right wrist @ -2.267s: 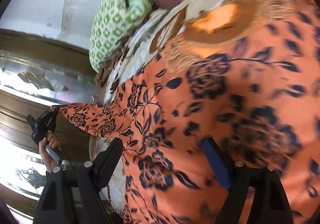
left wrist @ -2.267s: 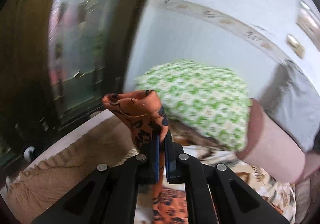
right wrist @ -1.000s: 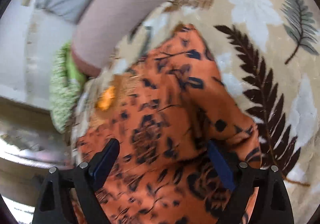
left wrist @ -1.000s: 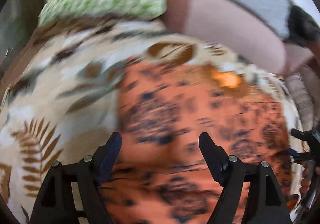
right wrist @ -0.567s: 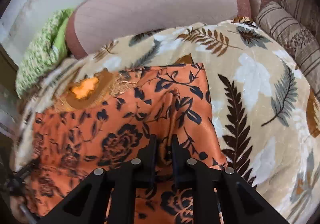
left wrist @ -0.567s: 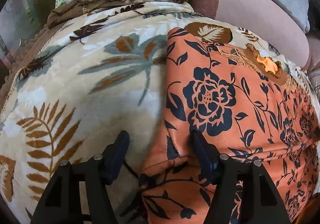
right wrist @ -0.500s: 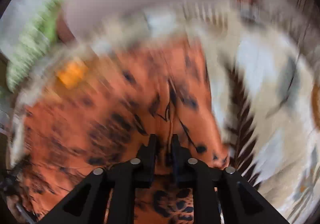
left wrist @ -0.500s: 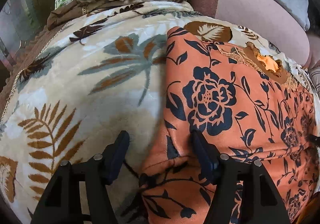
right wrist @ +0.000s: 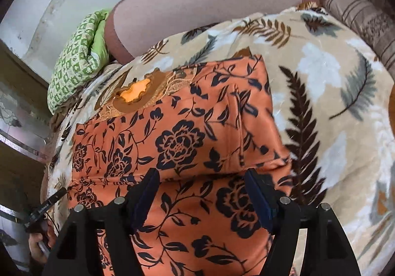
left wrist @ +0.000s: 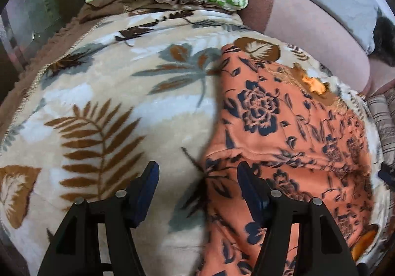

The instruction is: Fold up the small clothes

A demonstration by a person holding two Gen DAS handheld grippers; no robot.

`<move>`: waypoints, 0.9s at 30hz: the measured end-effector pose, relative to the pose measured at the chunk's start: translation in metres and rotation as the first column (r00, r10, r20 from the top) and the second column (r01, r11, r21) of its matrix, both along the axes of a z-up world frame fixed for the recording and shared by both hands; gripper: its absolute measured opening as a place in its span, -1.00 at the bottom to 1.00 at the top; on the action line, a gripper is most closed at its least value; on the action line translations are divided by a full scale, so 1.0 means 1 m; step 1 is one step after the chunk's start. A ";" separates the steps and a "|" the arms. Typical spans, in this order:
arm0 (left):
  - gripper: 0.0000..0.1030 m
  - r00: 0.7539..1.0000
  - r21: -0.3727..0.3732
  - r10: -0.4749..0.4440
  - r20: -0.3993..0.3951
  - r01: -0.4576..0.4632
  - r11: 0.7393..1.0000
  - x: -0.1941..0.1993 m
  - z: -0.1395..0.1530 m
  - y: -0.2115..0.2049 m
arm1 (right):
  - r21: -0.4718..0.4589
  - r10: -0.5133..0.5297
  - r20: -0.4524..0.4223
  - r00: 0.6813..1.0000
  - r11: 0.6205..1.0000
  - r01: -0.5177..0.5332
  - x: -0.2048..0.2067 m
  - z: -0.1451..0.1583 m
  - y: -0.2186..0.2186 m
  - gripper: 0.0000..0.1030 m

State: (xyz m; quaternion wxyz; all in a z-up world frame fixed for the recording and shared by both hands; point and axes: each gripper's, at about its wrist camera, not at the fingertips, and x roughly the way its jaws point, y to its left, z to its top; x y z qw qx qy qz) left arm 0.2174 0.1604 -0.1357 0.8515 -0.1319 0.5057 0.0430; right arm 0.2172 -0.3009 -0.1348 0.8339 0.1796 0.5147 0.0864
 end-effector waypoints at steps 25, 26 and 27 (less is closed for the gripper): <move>0.32 0.997 0.197 -0.077 -0.020 0.079 0.977 0.131 -0.029 -0.012 | 0.475 -0.107 -0.064 0.992 0.871 0.125 0.124 -0.067 -0.066 0.53; 0.49 0.999 0.183 -0.026 -0.044 0.033 0.982 0.136 -0.040 -0.007 | 0.452 -0.147 -0.119 0.982 0.873 0.186 0.129 -0.080 -0.070 0.49; 0.51 1.000 0.147 0.024 -0.016 -0.021 0.989 0.135 -0.040 0.001 | 0.503 -0.183 -0.129 0.974 0.835 0.224 0.127 -0.085 -0.076 0.47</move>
